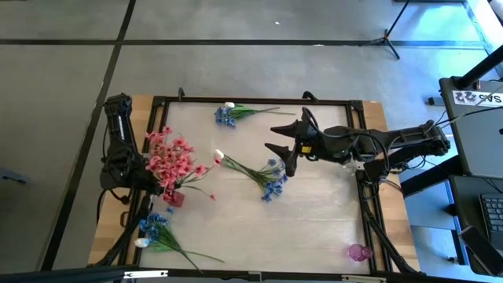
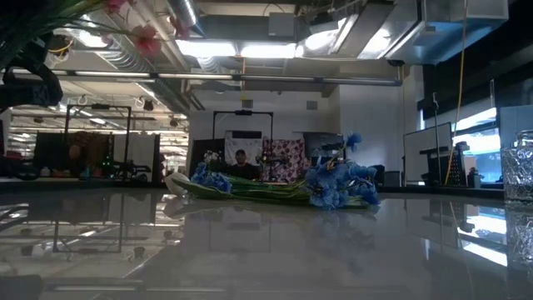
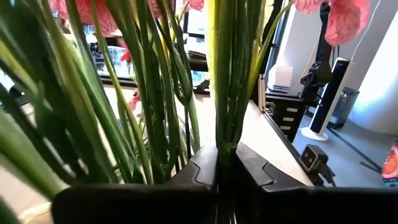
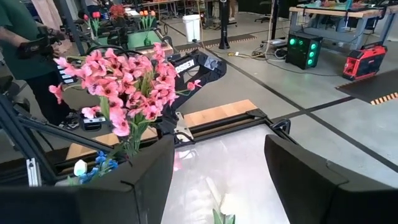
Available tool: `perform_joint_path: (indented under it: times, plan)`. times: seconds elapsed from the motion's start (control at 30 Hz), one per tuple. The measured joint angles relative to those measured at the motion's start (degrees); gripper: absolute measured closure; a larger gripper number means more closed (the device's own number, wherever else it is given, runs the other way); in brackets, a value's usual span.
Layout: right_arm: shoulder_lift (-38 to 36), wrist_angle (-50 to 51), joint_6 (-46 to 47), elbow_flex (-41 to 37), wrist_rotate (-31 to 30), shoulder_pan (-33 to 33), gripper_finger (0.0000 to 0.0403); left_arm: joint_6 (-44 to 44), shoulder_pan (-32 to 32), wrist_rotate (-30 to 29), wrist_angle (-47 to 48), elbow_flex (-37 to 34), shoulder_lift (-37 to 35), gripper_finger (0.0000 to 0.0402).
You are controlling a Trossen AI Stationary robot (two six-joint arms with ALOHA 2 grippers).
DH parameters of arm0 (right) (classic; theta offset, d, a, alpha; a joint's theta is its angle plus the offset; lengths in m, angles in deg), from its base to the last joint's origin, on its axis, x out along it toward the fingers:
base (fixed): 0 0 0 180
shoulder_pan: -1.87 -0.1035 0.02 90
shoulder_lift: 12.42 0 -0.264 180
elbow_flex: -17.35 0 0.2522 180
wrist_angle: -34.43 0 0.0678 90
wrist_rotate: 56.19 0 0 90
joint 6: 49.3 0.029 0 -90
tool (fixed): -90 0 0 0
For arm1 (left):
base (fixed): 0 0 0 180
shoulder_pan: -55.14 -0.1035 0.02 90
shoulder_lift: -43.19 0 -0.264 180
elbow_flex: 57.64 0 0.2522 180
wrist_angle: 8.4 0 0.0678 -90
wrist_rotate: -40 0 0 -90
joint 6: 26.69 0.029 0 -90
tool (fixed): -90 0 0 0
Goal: Sort flowers into vase by color
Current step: Put the pink flowers into the red vase
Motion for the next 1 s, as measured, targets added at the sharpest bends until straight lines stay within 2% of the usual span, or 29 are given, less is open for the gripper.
perform_joint_path:
  times: [0.27, 0.5, 0.73, 1.0]
  plan:
    - [0.0, 0.0, -0.1, 0.0, -2.5, 0.0, 0.0155, -0.2, 0.0, 3.9, -1.7, 0.0, 0.0, 0.0322]
    - [0.0, 0.1, -0.1, 0.0, -3.5, 0.0, 0.0155, -0.5, 3.4, 4.8, -1.7, 0.0, 0.0, 0.0286]
    - [0.0, 0.4, -0.1, 0.0, -4.2, 0.0, 0.0155, -1.3, 7.6, 5.8, -1.7, 0.0, 0.0, 0.0274]
    - [1.7, 0.5, -0.4, 0.0, -4.0, 0.0, 0.0155, -3.9, 8.1, 5.9, -1.7, 0.0, 0.0, 0.0271]
